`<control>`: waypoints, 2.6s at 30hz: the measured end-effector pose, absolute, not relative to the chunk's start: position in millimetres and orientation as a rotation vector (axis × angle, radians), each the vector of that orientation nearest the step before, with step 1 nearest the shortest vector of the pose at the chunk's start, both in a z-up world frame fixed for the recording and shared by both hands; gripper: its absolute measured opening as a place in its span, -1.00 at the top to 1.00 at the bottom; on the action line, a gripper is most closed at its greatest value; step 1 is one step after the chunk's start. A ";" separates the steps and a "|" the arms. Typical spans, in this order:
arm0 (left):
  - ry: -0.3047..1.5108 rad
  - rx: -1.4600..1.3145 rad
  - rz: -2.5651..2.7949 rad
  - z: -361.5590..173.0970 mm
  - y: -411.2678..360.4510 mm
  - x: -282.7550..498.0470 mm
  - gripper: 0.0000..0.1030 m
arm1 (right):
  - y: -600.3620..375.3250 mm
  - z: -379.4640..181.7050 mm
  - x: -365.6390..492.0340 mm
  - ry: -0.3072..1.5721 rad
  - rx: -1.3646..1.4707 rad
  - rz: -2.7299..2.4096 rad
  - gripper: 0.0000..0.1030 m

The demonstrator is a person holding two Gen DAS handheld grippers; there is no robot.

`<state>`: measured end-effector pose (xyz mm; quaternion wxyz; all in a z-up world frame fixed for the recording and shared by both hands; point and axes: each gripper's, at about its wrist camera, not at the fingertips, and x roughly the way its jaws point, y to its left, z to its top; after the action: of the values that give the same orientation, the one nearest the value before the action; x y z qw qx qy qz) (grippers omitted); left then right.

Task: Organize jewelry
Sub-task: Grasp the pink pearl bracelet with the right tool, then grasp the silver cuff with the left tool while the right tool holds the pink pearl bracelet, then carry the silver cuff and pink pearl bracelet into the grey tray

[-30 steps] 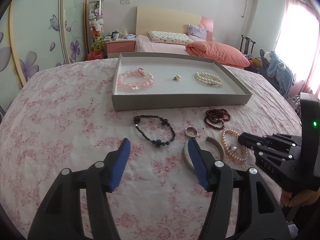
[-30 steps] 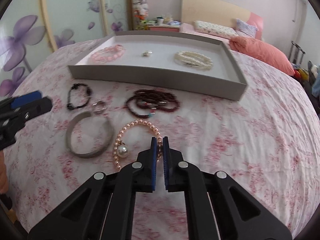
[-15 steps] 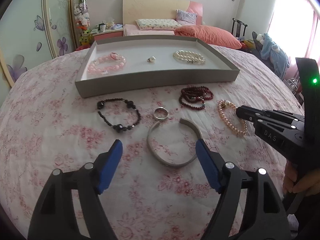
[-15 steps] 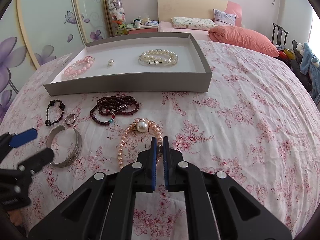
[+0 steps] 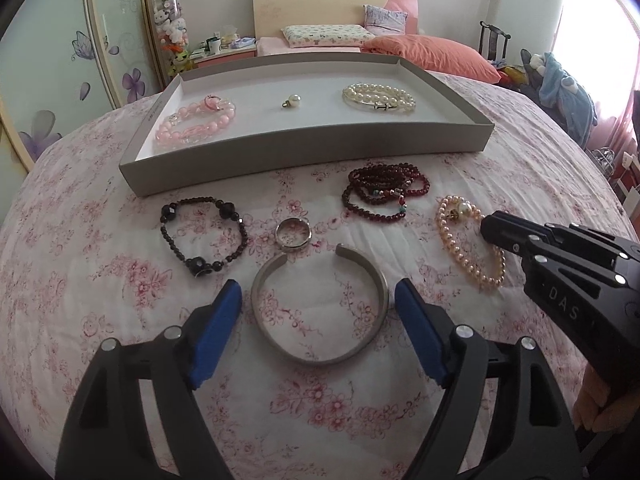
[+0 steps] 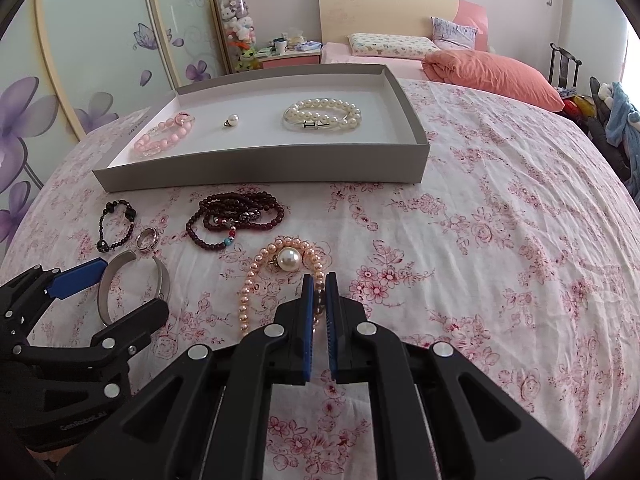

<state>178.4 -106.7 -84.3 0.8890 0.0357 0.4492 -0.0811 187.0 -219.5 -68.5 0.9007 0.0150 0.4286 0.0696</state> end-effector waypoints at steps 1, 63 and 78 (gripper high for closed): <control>0.934 0.074 -0.162 -84.0 -106.2 179.6 -0.50 | -218.9 -68.5 187.0 0.887 0.031 0.145 0.87; 0.599 0.047 -0.013 -2.7 -34.6 144.7 -0.28 | -205.5 19.4 157.9 0.566 0.097 0.291 0.87; 0.449 0.040 0.001 44.6 -40.1 146.0 -0.28 | -209.8 59.0 147.6 0.389 0.085 0.283 0.87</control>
<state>146.0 -40.1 44.6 0.9747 0.0199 0.2226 0.0007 147.6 -209.8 59.0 0.9703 0.0421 0.1928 0.1402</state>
